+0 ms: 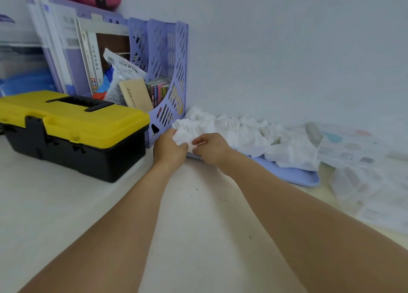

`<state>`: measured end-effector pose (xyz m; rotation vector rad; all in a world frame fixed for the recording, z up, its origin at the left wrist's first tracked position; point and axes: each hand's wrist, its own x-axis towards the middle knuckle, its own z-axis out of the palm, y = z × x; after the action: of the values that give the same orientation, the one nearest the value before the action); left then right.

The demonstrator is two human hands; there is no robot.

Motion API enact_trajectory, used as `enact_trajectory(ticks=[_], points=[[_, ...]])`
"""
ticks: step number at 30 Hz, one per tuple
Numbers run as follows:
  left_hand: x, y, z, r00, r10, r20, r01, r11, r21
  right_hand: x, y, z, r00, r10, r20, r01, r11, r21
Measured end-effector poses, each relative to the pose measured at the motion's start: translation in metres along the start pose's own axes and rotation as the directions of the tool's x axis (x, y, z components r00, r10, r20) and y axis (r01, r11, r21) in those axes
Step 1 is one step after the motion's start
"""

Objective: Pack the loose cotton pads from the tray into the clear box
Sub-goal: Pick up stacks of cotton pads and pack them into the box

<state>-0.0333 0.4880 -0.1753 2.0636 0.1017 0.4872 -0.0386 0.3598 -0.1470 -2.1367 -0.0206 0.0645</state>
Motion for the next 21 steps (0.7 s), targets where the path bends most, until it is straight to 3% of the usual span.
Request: enact_trajectory(ticks=[10, 18, 21], points=[[0.012, -0.012, 0.002, 0.999, -0.05, -0.007, 0.05, 0.998, -0.048, 0.012, -0.033, 0.0, 0.967, 0.244, 0.075, -0.255, 0.947, 0.196], [0.011, -0.008, 0.004, 0.998, -0.057, 0.039, 0.065, 0.97, -0.236, 0.017, -0.041, 0.017, 0.968, 0.212, 0.133, -0.24, 0.937, 0.255], [-0.002, 0.008, 0.0, 0.997, -0.021, 0.068, 0.049, 0.896, -0.442, 0.003, -0.033, 0.0, 0.983, 0.165, 0.074, -0.181, 0.881, 0.438]])
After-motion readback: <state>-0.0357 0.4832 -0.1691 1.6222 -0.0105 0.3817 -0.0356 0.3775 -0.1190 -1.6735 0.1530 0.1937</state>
